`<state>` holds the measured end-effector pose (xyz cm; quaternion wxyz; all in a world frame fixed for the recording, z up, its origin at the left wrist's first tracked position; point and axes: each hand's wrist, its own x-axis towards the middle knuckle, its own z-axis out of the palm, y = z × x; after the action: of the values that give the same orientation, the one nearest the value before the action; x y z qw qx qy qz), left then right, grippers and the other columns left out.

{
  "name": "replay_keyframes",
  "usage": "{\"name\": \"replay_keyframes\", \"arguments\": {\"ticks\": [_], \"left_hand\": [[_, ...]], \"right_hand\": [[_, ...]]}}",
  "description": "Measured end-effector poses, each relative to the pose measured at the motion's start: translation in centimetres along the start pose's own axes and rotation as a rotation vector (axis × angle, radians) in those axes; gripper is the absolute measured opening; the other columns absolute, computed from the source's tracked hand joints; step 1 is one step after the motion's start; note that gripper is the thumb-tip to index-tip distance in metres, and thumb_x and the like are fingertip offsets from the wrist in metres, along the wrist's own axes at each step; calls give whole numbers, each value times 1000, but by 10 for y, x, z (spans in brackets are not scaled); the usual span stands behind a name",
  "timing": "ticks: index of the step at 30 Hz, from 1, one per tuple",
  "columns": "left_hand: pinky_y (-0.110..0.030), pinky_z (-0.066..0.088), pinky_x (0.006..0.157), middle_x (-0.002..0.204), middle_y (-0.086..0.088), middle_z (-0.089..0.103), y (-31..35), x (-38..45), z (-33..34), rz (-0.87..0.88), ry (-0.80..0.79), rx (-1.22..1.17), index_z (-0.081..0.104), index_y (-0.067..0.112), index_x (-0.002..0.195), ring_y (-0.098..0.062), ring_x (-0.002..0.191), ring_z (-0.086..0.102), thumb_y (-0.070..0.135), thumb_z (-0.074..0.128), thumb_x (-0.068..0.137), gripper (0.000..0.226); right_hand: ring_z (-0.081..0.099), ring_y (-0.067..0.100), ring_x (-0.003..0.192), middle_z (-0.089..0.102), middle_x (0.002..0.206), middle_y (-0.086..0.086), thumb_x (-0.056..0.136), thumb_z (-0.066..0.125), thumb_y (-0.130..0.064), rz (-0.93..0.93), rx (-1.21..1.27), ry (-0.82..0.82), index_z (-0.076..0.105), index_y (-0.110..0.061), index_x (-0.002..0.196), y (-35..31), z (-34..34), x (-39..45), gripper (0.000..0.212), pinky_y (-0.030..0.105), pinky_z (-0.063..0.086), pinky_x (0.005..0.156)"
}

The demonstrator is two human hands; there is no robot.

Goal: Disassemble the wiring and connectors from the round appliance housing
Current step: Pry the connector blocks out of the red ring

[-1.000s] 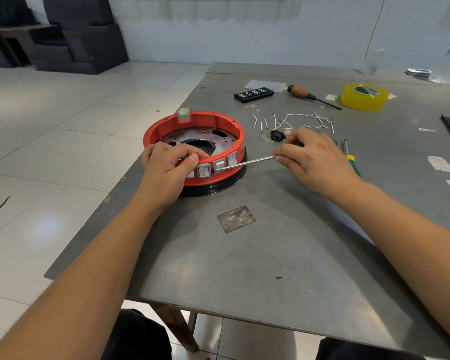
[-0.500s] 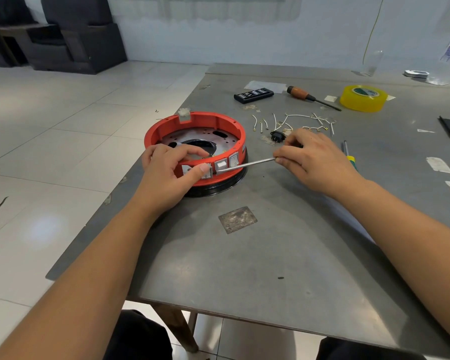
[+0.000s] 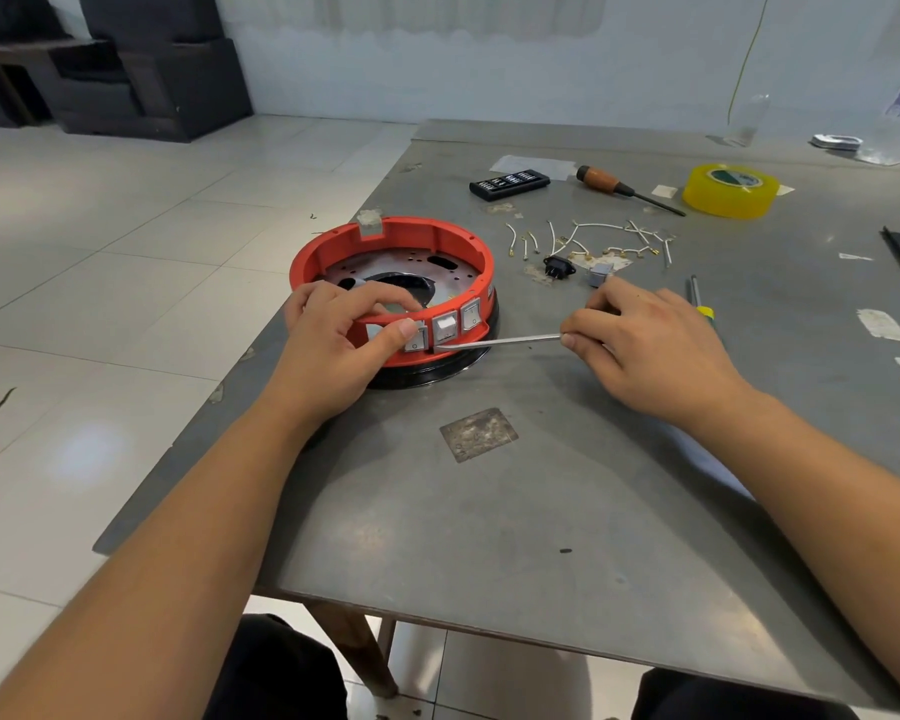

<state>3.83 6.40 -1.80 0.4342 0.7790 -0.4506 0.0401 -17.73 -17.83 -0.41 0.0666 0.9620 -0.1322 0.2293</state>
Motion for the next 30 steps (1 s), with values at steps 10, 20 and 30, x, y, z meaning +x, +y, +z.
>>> {"name": "replay_keyframes", "arguments": {"ticks": [10, 20, 30], "left_hand": [[-42, 28, 106, 101, 16, 60, -1, 0, -3, 73, 1, 4, 61, 61, 100, 10, 101, 35, 36, 78, 94, 31], [-43, 28, 109, 101, 18, 54, 2, 1, -6, 30, -29, 5, 64, 55, 100, 1, 99, 32, 28, 75, 96, 29], [-45, 33, 110, 113, 8, 57, 6, 3, -8, -25, -62, -9, 63, 60, 100, -11, 114, 31, 32, 73, 96, 30]], "right_hand": [[55, 25, 90, 57, 102, 3, 103, 49, -40, -44, 19, 110, 70, -24, 106, 5, 14, -1, 27, 33, 30, 72], [55, 31, 97, 57, 105, 10, 101, 62, -30, -141, 85, 176, 72, -18, 105, 16, 21, 25, 17, 45, 36, 92], [56, 36, 101, 59, 108, 14, 100, 63, -26, -145, 117, 83, 73, -14, 109, 22, 26, 48, 18, 46, 39, 97]]}}
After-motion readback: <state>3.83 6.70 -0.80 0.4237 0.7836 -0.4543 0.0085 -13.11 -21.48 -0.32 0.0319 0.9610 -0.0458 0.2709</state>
